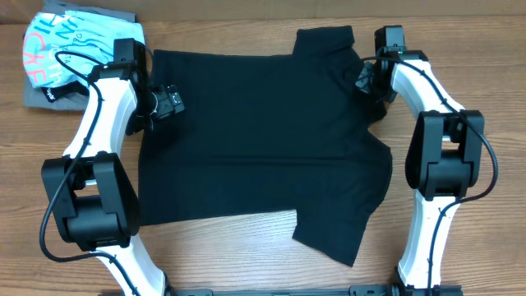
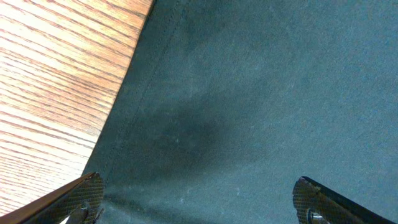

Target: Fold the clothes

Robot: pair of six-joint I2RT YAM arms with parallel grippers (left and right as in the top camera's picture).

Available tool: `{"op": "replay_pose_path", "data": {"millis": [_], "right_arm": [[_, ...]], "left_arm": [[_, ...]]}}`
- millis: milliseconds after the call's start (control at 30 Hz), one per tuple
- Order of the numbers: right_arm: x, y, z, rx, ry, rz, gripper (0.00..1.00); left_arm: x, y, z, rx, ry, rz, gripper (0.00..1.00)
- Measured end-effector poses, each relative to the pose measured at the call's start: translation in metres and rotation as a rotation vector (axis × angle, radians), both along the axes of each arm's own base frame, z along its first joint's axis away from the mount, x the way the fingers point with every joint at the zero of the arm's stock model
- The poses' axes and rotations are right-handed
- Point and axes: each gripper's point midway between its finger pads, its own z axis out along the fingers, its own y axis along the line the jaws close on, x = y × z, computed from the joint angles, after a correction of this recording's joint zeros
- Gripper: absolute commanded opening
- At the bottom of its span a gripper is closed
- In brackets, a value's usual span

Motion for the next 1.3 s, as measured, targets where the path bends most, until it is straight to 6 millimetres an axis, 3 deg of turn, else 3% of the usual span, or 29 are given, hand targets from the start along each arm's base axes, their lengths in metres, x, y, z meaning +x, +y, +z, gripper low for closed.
{"op": "replay_pose_path", "data": {"millis": [400, 700, 867, 1133, 1300], "right_arm": [[0.013, -0.011, 0.001, 0.008, -0.080, -0.019, 0.04], [0.035, -0.066, 0.011, -0.014, -0.197, -0.094, 0.04], [0.041, -0.084, 0.000, -0.022, -0.222, -0.118, 0.04], [0.030, -0.086, 0.005, -0.012, -0.146, -0.112, 0.04], [0.028, -0.071, 0.033, 0.081, -0.103, -0.076, 0.04]], "left_arm": [[0.001, 0.000, 0.000, 0.000, -0.003, 0.000, 1.00], [0.004, 0.000, 0.001, 0.001, -0.017, 0.000, 1.00], [0.005, 0.000, 0.001, 0.002, -0.023, 0.000, 1.00], [0.010, 0.001, 0.002, 0.003, -0.043, 0.000, 1.00], [0.011, 0.001, 0.003, 0.004, -0.048, 0.000, 1.00]]}}
